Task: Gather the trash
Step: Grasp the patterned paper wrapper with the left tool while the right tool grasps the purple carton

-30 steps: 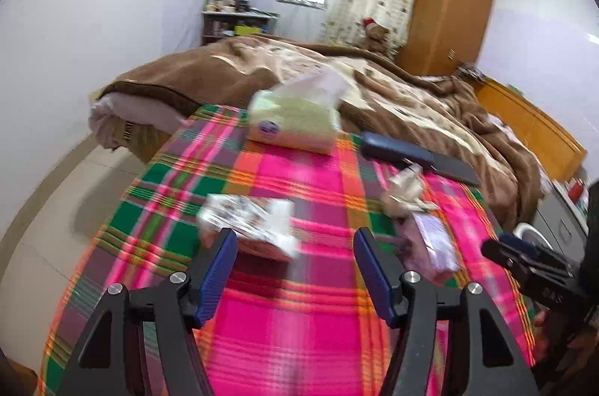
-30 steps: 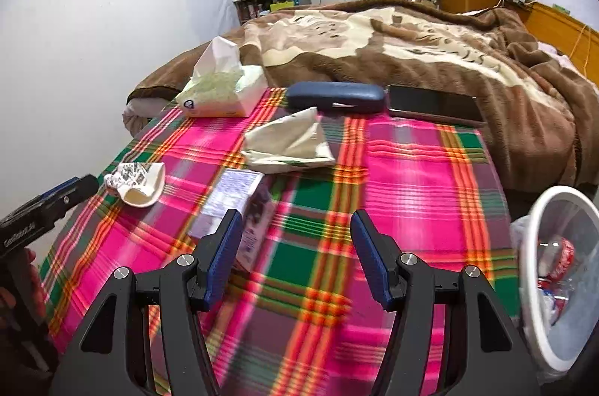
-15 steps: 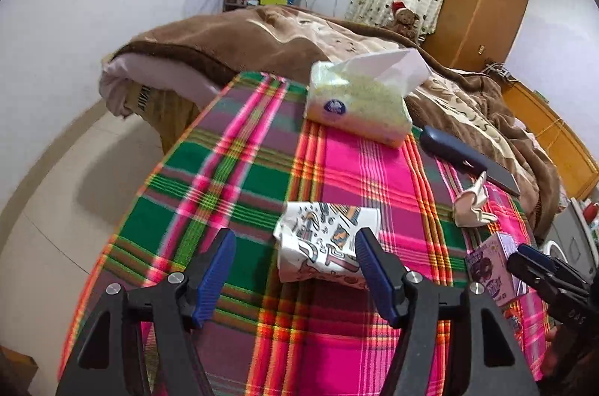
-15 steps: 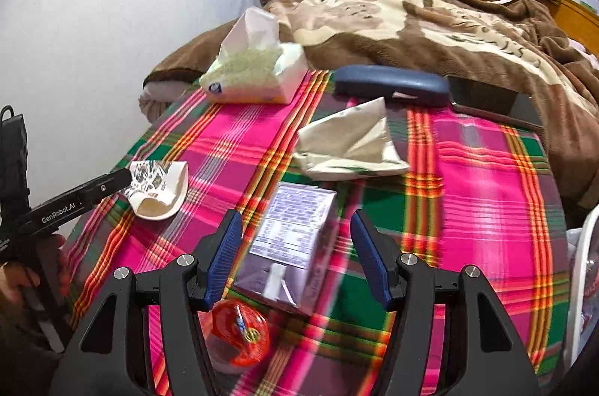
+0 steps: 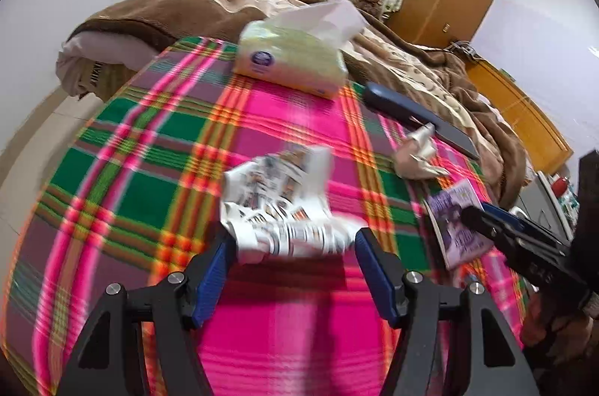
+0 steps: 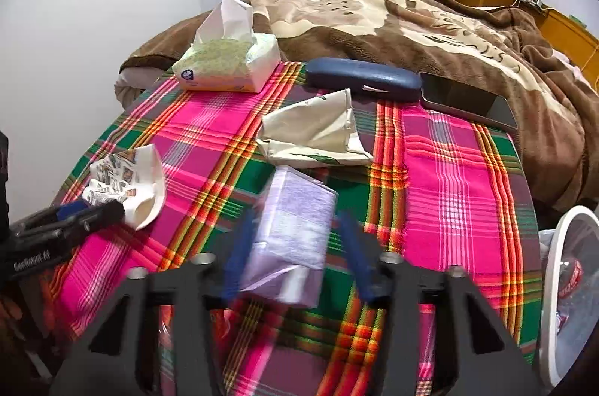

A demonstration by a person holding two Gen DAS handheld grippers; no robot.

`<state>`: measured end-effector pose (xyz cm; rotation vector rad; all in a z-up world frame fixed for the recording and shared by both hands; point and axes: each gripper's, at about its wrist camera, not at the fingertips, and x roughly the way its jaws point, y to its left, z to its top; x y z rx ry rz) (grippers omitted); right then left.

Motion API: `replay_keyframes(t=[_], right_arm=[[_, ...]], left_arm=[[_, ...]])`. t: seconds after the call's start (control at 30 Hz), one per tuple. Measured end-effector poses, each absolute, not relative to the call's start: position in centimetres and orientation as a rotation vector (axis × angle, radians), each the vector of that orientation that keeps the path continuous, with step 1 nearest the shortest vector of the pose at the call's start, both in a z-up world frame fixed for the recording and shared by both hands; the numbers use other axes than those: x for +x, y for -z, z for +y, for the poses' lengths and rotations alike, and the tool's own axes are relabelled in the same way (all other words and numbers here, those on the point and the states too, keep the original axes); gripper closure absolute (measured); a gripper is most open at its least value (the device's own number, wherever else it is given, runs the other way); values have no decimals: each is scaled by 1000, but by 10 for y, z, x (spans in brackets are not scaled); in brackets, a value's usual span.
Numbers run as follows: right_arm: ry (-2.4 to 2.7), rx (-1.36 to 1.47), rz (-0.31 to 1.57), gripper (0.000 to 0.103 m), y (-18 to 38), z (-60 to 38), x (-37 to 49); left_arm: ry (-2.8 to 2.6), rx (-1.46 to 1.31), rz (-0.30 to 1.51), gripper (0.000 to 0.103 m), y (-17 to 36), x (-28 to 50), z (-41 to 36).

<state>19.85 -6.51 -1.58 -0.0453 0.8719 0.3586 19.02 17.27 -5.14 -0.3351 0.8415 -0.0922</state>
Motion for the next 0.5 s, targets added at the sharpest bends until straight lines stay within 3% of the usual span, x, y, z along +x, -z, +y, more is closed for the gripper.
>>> replay_keyframes(t=[0.2,0.43,0.5], right_arm=[[-345,-48,876,60,16,-72,198],[-330,-69,867,60,17,-75,195],[-328,-53,869,60,18,-77,195]], left_arm=[[202,-300,841,37,43,173,144],[91,-235,777,37,23,174,164],[104,-218,773,30,23,184,169]])
